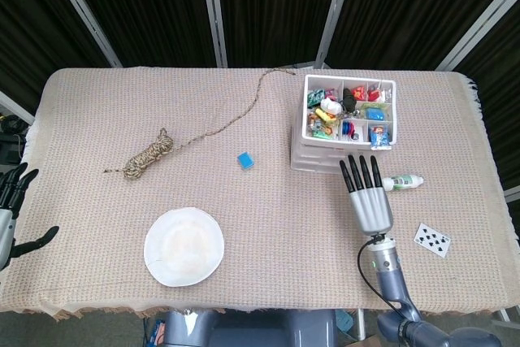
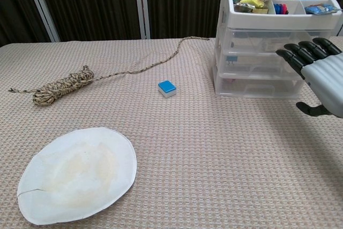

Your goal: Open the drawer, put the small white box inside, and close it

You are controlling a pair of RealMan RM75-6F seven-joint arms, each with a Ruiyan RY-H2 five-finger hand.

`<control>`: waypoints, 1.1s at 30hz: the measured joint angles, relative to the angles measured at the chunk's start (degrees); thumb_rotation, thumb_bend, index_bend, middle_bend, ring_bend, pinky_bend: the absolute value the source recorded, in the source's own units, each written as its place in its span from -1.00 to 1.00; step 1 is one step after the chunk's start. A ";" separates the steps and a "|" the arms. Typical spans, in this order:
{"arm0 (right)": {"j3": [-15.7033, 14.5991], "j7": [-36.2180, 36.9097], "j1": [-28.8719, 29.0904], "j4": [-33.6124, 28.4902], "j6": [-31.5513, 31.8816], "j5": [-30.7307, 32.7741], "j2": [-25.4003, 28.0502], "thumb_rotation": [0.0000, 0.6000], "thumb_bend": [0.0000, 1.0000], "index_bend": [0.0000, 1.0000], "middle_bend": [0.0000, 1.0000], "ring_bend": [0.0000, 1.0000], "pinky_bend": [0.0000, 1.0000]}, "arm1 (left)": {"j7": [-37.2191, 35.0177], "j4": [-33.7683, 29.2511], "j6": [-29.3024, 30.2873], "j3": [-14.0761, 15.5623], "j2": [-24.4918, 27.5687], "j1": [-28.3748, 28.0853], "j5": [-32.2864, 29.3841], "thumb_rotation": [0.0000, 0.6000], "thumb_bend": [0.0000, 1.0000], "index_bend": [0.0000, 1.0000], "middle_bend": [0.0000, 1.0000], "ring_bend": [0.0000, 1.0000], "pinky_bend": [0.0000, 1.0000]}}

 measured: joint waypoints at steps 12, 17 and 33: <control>-0.06 -1.37 0.31 -2.08 -0.55 0.90 0.30 1.00 -0.66 -1.00 -1.00 -1.00 -1.00 | -0.16 0.15 -0.24 -0.07 0.04 -0.05 -0.39 1.00 -0.55 -0.85 -1.00 -1.00 -1.00; -1.69 -1.29 -1.61 -5.39 0.91 0.41 2.12 1.00 -0.66 -1.00 -1.00 -1.00 -1.00 | -0.24 0.44 -0.76 -0.08 -0.04 -0.20 -0.80 1.00 -0.55 -0.85 -1.00 -1.00 -1.00; -9.23 16.23 -8.82 -29.24 4.06 -1.95 20.52 1.00 -0.89 -1.00 -1.00 -1.00 -1.00 | 1.00 1.34 -0.91 0.52 -0.21 0.18 -1.01 1.00 -0.55 -0.85 -1.00 -1.00 -1.00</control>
